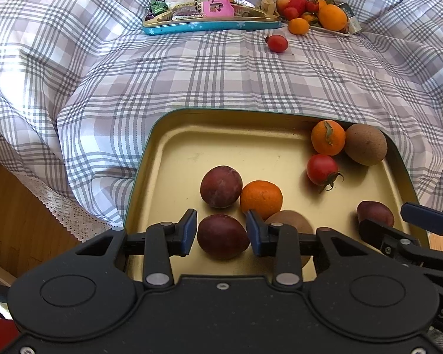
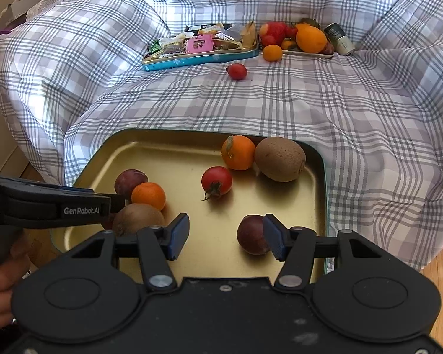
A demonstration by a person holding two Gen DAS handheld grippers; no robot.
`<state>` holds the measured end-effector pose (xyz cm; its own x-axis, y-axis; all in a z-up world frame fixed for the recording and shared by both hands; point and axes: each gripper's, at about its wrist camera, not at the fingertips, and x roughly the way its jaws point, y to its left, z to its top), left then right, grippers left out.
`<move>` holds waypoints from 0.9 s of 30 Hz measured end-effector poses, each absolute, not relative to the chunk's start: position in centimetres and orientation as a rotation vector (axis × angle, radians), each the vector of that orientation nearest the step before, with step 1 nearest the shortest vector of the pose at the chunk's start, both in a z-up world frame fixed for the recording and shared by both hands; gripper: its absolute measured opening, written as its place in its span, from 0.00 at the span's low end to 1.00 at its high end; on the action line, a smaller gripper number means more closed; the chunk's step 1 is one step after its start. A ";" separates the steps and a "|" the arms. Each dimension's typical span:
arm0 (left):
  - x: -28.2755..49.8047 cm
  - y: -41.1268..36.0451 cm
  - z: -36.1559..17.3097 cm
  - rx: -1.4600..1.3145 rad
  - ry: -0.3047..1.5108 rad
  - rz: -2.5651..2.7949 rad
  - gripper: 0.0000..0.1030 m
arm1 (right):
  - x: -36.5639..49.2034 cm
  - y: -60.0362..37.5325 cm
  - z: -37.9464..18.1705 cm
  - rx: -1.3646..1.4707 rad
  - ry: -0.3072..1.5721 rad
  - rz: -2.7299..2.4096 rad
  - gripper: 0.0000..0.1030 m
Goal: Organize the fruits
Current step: 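Release the mandarin with the left tool while the right tool drops the kiwi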
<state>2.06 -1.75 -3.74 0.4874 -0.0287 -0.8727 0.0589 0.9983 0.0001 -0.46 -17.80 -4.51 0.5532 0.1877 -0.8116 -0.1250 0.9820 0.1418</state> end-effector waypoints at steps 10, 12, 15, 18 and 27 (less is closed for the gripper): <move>1.8 -1.8 -3.4 0.050 1.043 -0.041 0.44 | -0.5 -17.9 -4.6 0.063 0.971 0.158 0.58; 1.8 -1.9 -3.4 0.049 1.043 -0.041 0.44 | -0.5 -17.9 -4.7 0.063 0.972 0.155 0.58; 1.8 -1.9 -3.4 0.053 1.043 -0.039 0.44 | -0.5 -17.8 -4.7 0.058 0.973 0.147 0.58; 1.7 -1.9 -3.3 0.061 1.040 -0.038 0.44 | -0.6 -17.8 -4.7 0.052 0.970 0.142 0.58; 1.3 -2.1 -2.8 0.083 1.016 -0.036 0.44 | -0.8 -17.5 -4.4 0.025 0.950 0.143 0.57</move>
